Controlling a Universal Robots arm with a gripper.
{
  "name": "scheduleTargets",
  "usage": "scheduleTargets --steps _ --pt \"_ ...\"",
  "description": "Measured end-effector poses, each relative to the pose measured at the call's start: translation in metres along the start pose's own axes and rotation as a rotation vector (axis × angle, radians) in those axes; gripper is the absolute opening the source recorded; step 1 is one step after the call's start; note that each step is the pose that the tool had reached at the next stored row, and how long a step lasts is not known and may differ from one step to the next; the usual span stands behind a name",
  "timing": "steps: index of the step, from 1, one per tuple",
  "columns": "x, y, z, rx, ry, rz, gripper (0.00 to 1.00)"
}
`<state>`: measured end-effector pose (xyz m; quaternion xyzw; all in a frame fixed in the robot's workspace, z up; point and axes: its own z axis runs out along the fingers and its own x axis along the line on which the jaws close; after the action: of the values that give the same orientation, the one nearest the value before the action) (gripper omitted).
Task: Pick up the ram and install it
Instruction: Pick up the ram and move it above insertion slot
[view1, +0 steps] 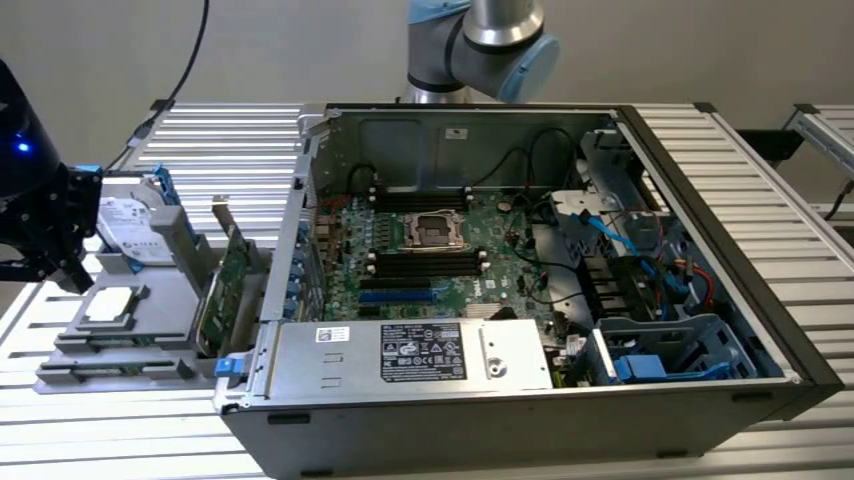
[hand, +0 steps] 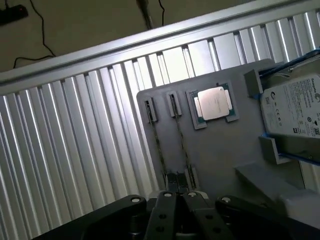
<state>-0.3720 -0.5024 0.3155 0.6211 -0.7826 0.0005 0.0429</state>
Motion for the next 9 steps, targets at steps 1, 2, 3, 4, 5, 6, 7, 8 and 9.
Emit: scheduleTargets --steps 1,2,3,4,5,6,7,8,9 --pt "0.0000 0.0000 0.0001 0.0012 0.0010 -0.018 0.11" --pt "0.0000 0.0000 0.0003 0.0024 0.0019 -0.036 0.11" --pt "0.0000 -0.0001 0.0005 0.0037 0.0028 -0.054 0.11" --pt "0.0000 -0.0001 0.0006 0.0049 0.0037 -0.072 0.11" --pt "-0.0001 -0.0001 0.0008 0.0061 0.0047 -0.090 0.11" --pt "0.0000 -0.0001 0.0009 0.0073 0.0057 -0.107 0.11" --pt "-0.0001 -0.0001 0.0011 0.0086 0.0067 -0.127 0.11" --pt "-0.0001 -0.0001 0.0012 0.0098 0.0077 -0.144 0.11" --pt "-0.0001 -0.0001 0.0015 0.0110 0.0086 -0.162 0.11"
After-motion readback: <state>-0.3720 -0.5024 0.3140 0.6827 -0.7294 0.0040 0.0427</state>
